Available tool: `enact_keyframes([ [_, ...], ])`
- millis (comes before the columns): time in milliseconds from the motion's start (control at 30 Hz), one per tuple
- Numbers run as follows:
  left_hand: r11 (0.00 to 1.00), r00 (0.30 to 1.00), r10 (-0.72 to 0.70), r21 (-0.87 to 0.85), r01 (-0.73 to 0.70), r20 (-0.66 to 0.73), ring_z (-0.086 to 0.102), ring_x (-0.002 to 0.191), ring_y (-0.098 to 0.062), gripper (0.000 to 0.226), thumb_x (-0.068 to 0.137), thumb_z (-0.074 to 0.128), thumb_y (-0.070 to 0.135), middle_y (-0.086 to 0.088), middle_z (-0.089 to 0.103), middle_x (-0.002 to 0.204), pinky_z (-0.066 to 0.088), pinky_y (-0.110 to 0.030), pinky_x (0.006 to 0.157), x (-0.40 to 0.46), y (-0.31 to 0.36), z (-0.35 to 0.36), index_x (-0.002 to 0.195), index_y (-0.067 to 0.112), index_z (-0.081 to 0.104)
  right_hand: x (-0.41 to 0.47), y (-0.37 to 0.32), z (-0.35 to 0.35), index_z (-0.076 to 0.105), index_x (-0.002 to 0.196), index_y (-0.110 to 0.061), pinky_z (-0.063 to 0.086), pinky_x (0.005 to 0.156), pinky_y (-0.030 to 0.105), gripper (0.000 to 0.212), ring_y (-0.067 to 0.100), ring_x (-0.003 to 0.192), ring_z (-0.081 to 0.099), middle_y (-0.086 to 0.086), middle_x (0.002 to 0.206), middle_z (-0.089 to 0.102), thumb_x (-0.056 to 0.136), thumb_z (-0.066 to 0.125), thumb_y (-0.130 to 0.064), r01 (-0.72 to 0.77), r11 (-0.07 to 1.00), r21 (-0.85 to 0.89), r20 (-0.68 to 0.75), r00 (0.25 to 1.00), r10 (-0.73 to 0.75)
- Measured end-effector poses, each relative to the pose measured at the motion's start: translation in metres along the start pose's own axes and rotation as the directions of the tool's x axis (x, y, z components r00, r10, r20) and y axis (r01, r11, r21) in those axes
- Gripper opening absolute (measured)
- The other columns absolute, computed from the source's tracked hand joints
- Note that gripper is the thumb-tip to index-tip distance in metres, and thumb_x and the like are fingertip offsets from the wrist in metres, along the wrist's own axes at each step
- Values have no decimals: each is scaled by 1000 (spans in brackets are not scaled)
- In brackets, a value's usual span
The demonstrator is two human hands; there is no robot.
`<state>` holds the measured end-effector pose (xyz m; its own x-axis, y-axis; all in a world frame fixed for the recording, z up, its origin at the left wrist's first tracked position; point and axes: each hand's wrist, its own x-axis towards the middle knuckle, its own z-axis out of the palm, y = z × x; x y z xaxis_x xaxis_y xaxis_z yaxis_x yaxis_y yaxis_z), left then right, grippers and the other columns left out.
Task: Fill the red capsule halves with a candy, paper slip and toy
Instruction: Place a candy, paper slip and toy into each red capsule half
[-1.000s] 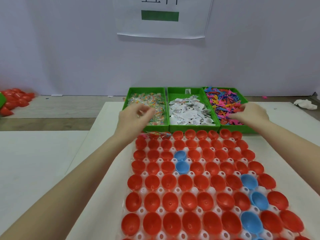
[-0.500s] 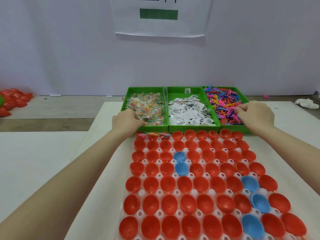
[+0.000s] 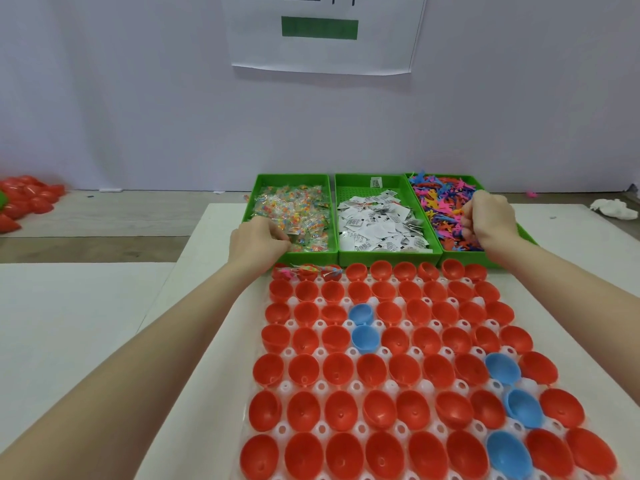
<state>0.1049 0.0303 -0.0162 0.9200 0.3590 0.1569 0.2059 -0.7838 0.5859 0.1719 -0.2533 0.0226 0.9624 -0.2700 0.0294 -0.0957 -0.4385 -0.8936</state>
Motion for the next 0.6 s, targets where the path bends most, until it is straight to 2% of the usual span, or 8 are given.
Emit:
enact_keyframes([
  [67,1000,1000,13,2,-13,28,59,99,-25,13,86,61,14,-4,67,94,43,-34,89,-1,2,1,97,15,68,-3,-9,9,36,55,-9,24,37,17,25,18,38,31,9,53,36,76,36,4,-18,999,35,82,997,15],
  [133,998,998,22,54,-26,64,56,104,-26,25,90,50,10,-6,66,107,41,-35,91,-1,5,3,110,15,64,-11,-17,20,39,54,-4,31,38,21,26,14,35,42,9,58,39,76,39,9,33,996,-78,195,981,-17],
  [200,996,999,22,86,-26,48,52,112,-29,33,90,44,6,-10,60,120,39,-37,93,0,10,4,118,13,60,-13,-19,29,57,66,2,48,60,33,19,19,72,65,18,72,52,81,46,8,189,932,-309,293,951,-96],
  [233,994,999,20,104,-24,34,48,116,-30,36,89,44,4,-13,56,125,36,-38,94,0,12,3,121,12,58,-16,-19,32,65,77,2,47,72,36,18,27,91,64,22,83,59,85,50,1,305,857,-415,336,927,-167],
  [333,999,1000,1,37,-1,1,44,117,-34,37,86,42,0,-18,48,126,33,-39,97,0,15,0,120,5,56,-22,-16,39,70,85,2,48,71,36,33,31,84,63,20,93,68,82,61,-30,416,749,-516,437,880,-187],
  [433,961,999,-50,-273,43,-21,51,92,-26,26,82,38,-4,-12,58,97,39,-32,82,-5,21,-8,86,0,63,-21,-12,46,69,98,2,51,86,44,43,30,97,64,17,109,67,75,71,-33,392,711,-584,454,884,-114],
  [500,882,997,-82,-467,67,-11,52,66,-21,29,77,36,-7,-10,56,68,41,-28,65,-8,25,-15,57,5,54,-19,-10,49,72,93,0,50,88,43,34,28,100,62,15,107,68,73,75,-27,348,768,-537,426,898,-109],
  [600,796,995,-99,-600,77,-3,46,36,-9,40,71,37,-8,-6,54,47,40,-17,43,-13,29,-22,39,10,52,-17,-6,51,72,81,-3,51,85,38,17,25,99,61,11,100,69,72,76,-16,304,845,-439,404,907,-117],
])
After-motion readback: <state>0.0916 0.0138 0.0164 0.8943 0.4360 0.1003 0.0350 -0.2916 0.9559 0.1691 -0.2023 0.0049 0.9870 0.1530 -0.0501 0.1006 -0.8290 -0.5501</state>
